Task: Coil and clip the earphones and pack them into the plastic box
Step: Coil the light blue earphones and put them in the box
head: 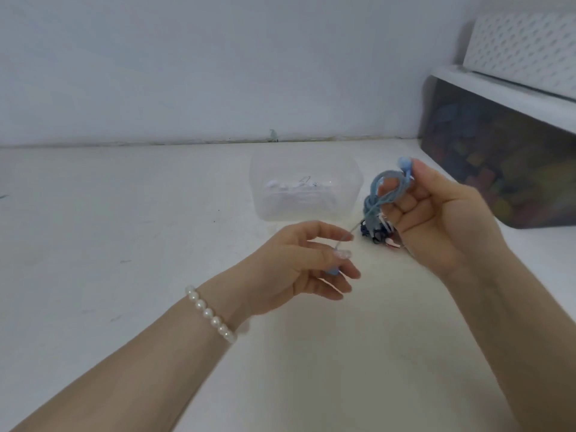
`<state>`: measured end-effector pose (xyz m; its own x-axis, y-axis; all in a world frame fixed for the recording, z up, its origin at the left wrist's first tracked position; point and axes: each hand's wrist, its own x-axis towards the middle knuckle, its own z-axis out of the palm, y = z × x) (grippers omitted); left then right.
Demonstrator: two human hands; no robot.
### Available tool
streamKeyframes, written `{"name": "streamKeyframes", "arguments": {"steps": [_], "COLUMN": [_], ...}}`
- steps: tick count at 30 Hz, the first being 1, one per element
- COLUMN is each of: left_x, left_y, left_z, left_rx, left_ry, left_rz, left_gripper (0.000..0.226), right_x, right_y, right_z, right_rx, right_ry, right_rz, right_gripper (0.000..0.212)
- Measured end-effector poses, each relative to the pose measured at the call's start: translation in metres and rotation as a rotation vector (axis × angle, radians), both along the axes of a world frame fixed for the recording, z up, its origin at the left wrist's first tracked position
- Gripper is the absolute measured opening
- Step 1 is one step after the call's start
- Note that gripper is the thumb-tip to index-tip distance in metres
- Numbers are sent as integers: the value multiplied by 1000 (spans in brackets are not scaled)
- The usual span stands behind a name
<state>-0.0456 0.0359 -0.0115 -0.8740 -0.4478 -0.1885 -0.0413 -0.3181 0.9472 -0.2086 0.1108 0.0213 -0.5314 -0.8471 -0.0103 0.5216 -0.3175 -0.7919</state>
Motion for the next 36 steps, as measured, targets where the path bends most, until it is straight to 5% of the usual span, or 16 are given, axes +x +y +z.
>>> {"name": "streamKeyframes", "arguments": {"steps": [6, 9, 14, 21, 28, 32, 36], "left_x": [12, 19, 24, 22, 11, 11, 18], "left_y": [-25, -32, -34, -38, -26, -24, -30], "left_z": [5, 9, 11, 8, 4, 4, 9], "left_rx": [-119, -178, -125, -280, -279, -310, -275], "left_ry": [-1, -27, -44, -115, -153, -185, -159], "left_rz": [292, 283, 171, 328, 341, 289, 275], "left_gripper": [14, 16, 22, 7, 26, 20, 7], "right_x": [-9, 0, 10, 13, 34, 40, 38], "right_y": [-4, -7, -12, -13, -10, -13, -13], "right_z": [-13, -24, -40, -39, -32, -40, -37], "right_rx": [441, 628, 779, 782, 233, 120, 97], "right_ry": [591, 974, 1245, 1366, 1153, 1238, 1079], "right_rz": [1, 50, 103, 104, 52, 19, 40], "right_gripper": [12, 9, 10, 26, 33, 23, 20]}}
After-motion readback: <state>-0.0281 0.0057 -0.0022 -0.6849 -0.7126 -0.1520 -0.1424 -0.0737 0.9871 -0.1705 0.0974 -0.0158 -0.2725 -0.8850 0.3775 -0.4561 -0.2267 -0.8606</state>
